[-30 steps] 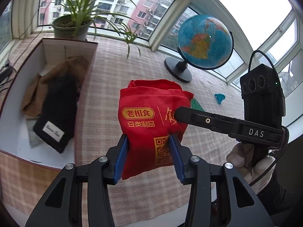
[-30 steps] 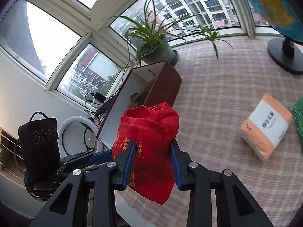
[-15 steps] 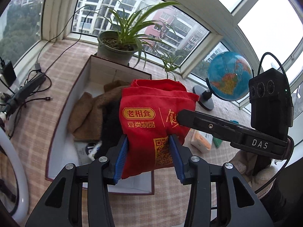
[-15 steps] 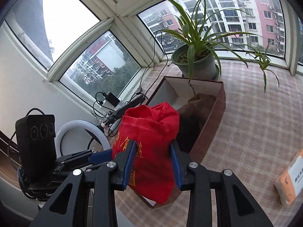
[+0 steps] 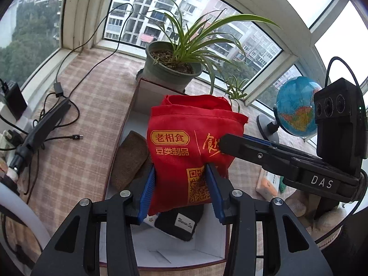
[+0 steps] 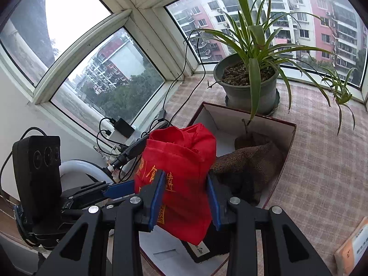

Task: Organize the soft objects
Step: 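Lift the red pouch with the left tool and carry it over the box, then open the left tool to drop the red pouch into the box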

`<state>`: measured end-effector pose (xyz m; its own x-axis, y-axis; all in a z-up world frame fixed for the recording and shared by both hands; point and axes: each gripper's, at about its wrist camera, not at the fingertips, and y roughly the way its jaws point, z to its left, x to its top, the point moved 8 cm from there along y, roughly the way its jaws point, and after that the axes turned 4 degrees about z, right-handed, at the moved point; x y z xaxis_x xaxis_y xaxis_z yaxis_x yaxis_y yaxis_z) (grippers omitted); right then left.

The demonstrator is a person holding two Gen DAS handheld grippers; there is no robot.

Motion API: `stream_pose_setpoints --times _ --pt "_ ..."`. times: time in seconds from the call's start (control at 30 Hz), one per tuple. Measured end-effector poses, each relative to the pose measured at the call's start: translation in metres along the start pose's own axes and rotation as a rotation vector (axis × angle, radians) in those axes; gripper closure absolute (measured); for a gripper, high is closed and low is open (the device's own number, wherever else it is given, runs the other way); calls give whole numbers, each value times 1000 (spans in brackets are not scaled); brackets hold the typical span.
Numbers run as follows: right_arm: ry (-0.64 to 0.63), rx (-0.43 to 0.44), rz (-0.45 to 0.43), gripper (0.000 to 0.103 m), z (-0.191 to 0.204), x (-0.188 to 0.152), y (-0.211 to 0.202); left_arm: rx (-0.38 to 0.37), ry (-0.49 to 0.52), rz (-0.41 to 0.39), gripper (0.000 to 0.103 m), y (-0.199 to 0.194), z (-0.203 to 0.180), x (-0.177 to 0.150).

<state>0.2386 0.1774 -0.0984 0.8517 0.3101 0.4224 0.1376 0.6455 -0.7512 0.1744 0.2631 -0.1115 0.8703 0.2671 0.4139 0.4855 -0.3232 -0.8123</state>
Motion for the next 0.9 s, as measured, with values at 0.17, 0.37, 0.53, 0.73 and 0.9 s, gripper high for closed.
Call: stream_pose_setpoints --times 0.17,0.37,0.53,0.73,0.9 --pt "-9 -58 -25 50 -7 6 1 136 0 -22 55 7 17 6" --pt "-35 -95 -67 44 -15 -5 -17 188 46 -71 48 4 10 1" --pt "-19 -117 -98 44 -32 -20 -39 188 87 -81 48 4 -10 -7" --pt "51 -138 -158 44 -67 -42 -78 147 104 -93 48 -1 -44 -15" --pt "81 -159 -205 44 -98 -68 -114 93 115 -92 48 2 -78 -25"
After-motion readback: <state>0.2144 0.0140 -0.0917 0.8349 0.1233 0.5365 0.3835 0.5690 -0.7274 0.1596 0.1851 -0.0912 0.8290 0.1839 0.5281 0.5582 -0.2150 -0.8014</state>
